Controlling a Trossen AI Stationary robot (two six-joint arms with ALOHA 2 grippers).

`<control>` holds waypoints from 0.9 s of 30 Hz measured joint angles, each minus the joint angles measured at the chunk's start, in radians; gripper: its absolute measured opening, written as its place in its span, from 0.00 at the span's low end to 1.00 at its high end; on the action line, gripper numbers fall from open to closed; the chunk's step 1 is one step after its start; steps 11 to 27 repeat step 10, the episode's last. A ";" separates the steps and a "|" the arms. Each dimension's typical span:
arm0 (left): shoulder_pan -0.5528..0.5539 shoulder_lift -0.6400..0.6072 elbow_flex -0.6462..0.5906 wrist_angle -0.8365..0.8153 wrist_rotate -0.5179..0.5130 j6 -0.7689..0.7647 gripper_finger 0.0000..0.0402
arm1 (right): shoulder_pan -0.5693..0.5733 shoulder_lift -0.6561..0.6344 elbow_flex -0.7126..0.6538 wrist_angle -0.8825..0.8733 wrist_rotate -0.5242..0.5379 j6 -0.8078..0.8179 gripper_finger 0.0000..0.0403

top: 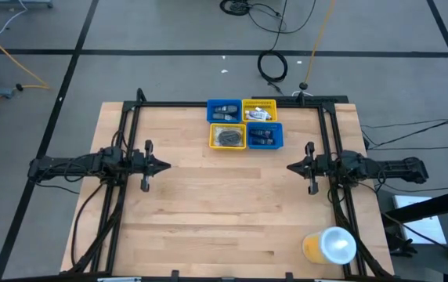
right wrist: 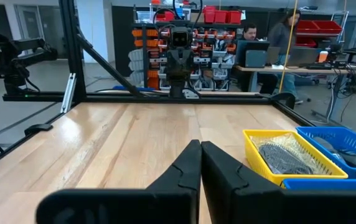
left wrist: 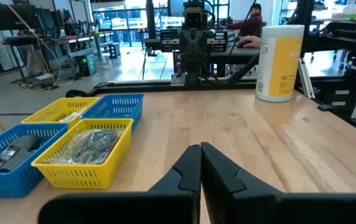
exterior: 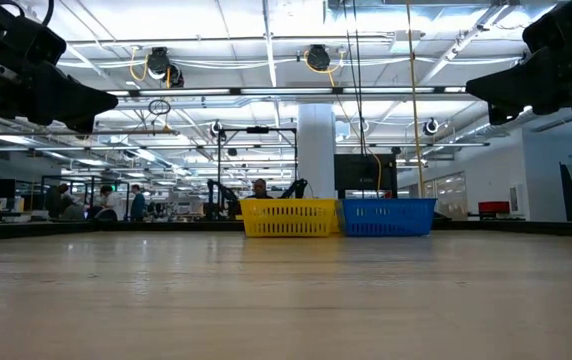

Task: Pick & Place Travel size toiletries
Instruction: Return to Home Position

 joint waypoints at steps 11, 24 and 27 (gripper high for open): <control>0.000 0.000 0.000 0.000 0.000 0.000 0.06 | 0.000 0.000 0.000 0.000 0.001 0.000 0.01; 0.000 0.000 0.000 0.000 0.000 0.000 0.06 | 0.000 0.000 0.000 0.000 0.001 0.000 0.01; 0.000 0.000 0.000 0.000 0.000 0.000 0.06 | 0.000 0.000 0.000 0.000 0.001 0.000 0.01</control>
